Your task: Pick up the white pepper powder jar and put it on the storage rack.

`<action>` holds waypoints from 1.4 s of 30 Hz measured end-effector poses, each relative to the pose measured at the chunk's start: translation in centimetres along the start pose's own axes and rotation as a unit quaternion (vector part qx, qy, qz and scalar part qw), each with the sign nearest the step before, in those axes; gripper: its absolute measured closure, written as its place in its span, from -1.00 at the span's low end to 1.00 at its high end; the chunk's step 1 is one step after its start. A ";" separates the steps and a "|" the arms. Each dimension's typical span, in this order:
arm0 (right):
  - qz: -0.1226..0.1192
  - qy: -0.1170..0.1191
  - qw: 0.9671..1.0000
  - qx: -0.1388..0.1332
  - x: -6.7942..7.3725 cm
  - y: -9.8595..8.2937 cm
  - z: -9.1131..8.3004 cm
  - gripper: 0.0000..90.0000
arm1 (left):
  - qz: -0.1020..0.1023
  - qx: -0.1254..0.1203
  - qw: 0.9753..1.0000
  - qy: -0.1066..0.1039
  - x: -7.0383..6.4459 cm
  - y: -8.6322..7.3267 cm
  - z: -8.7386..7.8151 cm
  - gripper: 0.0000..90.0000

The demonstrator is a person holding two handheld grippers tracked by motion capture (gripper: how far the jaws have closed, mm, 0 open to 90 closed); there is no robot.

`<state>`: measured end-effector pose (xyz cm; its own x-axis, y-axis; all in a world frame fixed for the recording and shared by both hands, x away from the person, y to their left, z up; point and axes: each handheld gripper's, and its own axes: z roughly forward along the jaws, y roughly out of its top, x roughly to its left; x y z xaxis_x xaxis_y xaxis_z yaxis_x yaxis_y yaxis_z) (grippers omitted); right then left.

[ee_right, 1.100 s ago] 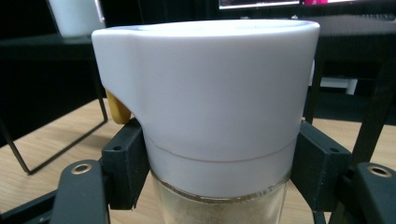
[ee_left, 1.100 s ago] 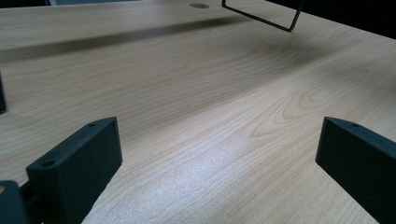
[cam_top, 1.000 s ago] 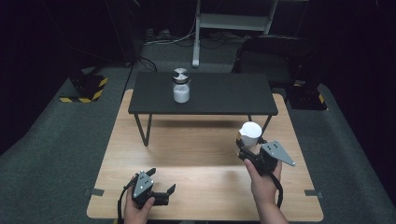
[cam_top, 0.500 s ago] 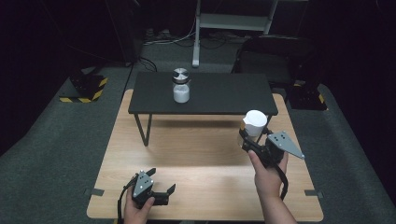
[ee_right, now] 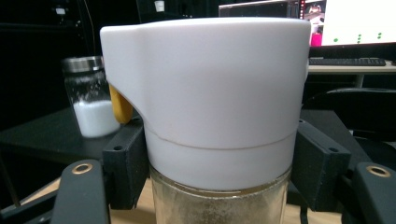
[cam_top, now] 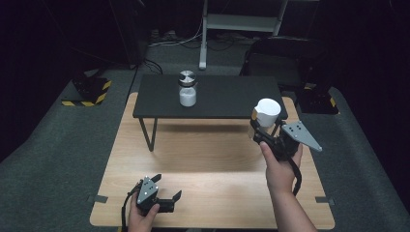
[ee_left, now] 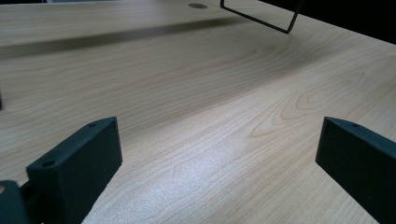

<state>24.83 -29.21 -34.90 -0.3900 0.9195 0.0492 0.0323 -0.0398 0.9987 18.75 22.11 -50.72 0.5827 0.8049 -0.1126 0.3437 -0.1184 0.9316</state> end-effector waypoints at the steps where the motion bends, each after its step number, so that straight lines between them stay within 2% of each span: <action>1: 0.000 0.000 1.000 0.000 0.1 0.2 0.2 -0.33 | 0.000 0.000 1.000 -0.001 0.0 0.0 0.0 -0.99; 18: -0.004 -0.024 1.000 0.017 0.6 2.4 4.9 -0.33 | -0.004 -0.005 1.000 -0.005 0.4 -0.2 -0.3 -0.99; 32: -0.011 -0.040 0.999 0.025 0.5 2.6 9.0 -0.33 | -0.011 -0.007 1.000 -0.008 0.6 -0.3 -0.3 -0.99; 42: -0.018 -0.048 0.998 0.028 0.8 2.8 10.9 -0.33 | -0.017 -0.005 1.000 -0.008 0.7 -0.3 -0.3 -0.99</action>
<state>34.61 -24.36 -32.22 -0.3012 0.9535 0.0098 0.0720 0.0125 0.9973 18.88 22.91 -50.94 0.5826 0.7988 -0.1501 0.3557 -0.0845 0.9308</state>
